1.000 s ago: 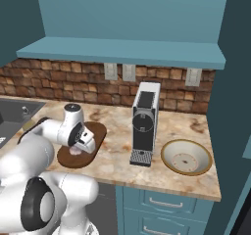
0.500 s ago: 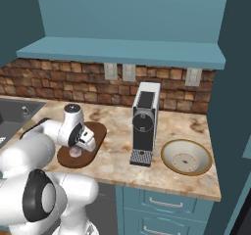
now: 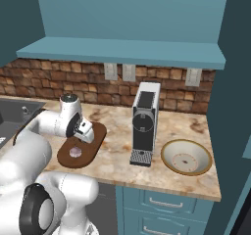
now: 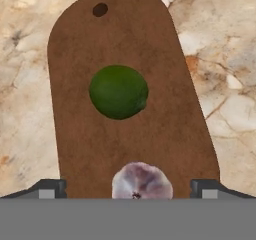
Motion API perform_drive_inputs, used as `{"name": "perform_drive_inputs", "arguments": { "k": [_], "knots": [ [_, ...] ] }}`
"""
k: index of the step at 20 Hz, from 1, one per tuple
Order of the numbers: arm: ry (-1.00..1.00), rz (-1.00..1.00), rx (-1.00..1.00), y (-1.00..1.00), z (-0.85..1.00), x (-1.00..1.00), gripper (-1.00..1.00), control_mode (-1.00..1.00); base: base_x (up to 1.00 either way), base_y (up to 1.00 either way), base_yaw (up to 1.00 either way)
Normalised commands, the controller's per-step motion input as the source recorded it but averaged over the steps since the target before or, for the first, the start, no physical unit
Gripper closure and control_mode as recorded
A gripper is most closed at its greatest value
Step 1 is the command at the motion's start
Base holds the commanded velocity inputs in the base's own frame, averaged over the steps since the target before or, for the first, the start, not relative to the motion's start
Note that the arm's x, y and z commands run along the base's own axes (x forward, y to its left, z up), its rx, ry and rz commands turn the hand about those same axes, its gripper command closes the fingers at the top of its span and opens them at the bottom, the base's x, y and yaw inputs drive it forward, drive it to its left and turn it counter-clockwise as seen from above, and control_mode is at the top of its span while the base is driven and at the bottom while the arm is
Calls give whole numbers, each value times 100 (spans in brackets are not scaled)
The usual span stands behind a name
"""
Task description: Open the cabinet. Place the bowl and condiment on the counter. Then place the lime and garlic on the cutting board.
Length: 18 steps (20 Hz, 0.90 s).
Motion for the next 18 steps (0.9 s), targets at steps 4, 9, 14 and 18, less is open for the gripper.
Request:
{"name": "perform_drive_inputs", "arguments": {
  "k": [4, 9, 14, 18],
  "knots": [
    [0, 0, 0, 0, 53, -12, -100, -100, 0, 0, 0],
    [0, 0, 0, 0, 41, -20, -100, -100, 0, 0, 0],
    [-2, 0, 0, 0, 27, -31, -100, -100, 0, 0, 0],
    [-6, 0, 0, 0, 21, -42, -100, -100, 0, 0, 0]
  ]
}}
